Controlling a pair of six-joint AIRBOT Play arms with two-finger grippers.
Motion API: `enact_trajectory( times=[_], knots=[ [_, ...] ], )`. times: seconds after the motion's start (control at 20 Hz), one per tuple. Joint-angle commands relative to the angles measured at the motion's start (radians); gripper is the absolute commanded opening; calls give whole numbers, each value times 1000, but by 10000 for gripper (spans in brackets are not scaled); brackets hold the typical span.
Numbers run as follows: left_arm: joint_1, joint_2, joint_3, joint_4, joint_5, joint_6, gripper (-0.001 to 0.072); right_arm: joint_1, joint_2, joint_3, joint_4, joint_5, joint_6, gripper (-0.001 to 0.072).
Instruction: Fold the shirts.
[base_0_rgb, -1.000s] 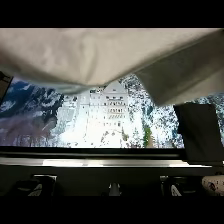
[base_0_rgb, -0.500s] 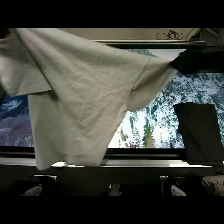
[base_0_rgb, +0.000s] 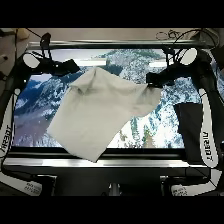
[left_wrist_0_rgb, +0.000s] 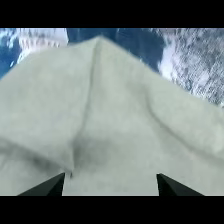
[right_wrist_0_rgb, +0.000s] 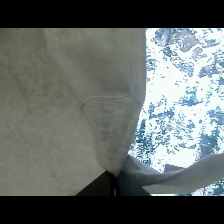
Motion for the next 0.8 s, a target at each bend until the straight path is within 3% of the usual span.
enact_trajectory(
  times=[0.0, 0.1, 0.25, 0.4, 0.55, 0.75],
  knots=[
    [86, 10, 30, 132, -562, -71, 715, 3, -7, 0, -170, 65, 10, 20],
    [116, 149, -174, 173, -623, -87, 646, 3, -6, 0, -216, 107, 5, 20],
    [92, 479, -748, 116, -400, -209, 651, 3, -6, 0, -178, 88, 5, 20],
    [85, 776, -1216, -97, -254, -230, 652, 3, -6, 0, -164, 90, 5, 21],
    [84, 932, -1423, -106, -209, -294, 651, 3, -6, 0, -135, 92, 5, 21],
    [34, 892, -1473, -121, -88, -308, 651, 3, -5, 0, -132, 100, 5, 22]
  ],
)
